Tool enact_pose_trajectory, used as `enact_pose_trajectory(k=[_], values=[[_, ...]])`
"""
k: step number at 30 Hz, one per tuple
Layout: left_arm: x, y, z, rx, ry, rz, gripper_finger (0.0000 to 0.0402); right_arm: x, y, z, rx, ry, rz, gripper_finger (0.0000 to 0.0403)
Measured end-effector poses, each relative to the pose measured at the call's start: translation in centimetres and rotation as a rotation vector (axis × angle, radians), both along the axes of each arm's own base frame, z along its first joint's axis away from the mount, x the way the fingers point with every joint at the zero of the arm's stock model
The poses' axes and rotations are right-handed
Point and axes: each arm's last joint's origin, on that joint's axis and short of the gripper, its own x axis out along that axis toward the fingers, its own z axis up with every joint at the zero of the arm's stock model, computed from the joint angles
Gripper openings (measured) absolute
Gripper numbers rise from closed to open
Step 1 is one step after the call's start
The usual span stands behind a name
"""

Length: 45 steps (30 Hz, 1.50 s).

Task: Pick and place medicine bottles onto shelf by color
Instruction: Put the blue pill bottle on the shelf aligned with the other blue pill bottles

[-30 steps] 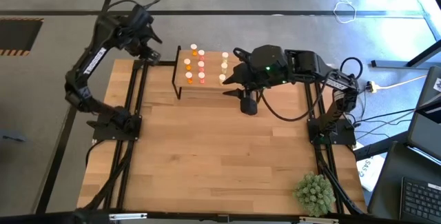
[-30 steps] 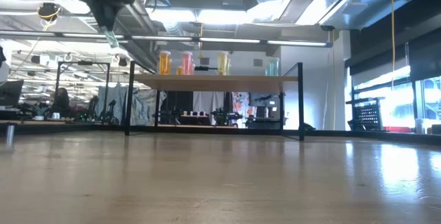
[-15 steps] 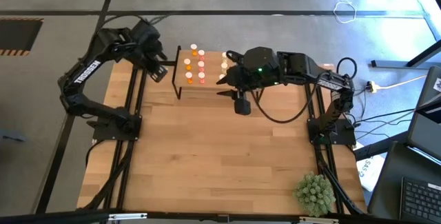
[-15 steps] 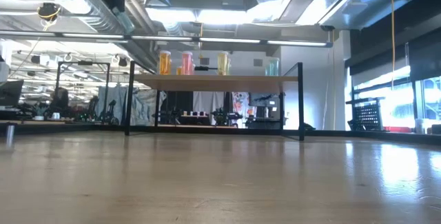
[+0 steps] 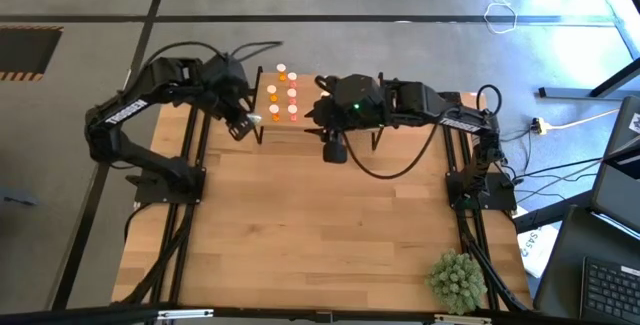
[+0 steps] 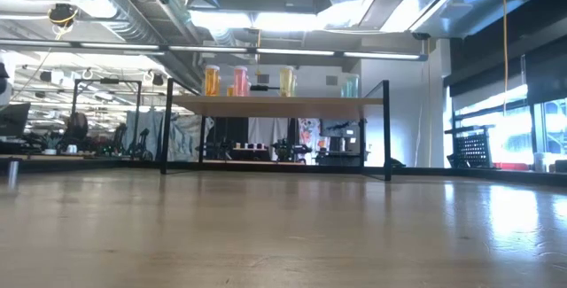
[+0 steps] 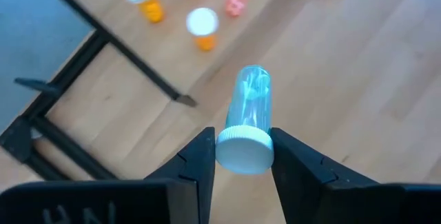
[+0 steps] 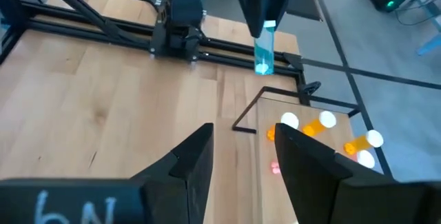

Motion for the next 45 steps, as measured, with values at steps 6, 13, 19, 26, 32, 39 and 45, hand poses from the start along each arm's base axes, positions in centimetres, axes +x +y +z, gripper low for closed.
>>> enact_pose_trajectory(k=[6,13,19,26,32,39,45], values=[[0.9,-2.3,0.1,0.007,-0.016,-0.120,0.0112,0.0,-0.1,0.0,0.000,0.003,-0.002,0.0158],[2.5,-4.7,0.9,0.013,-0.165,-0.204,0.0112,-0.3,-0.1,-0.5,0.006,0.061,-0.002,0.0158],[2.9,-6.4,1.1,0.037,-0.202,-0.246,0.0112,-0.3,0.2,-0.5,0.046,0.057,0.047,0.0158],[3.1,-7.9,1.3,0.059,-0.222,-0.303,0.0112,0.4,0.5,-0.5,0.107,0.013,0.072,0.0158],[3.1,-9.2,1.4,0.058,-0.235,-0.371,0.0112,1.6,0.8,-0.4,0.113,-0.073,0.077,0.0158],[3.0,-10.3,1.4,0.065,-0.238,-0.445,0.0112,2.8,1.1,-1.1,0.165,-0.081,0.160,0.0158],[3.1,-10.8,1.5,0.064,-0.259,-0.462,0.0112,3.7,1.2,-2.1,0.202,-0.070,0.214,0.0158]])
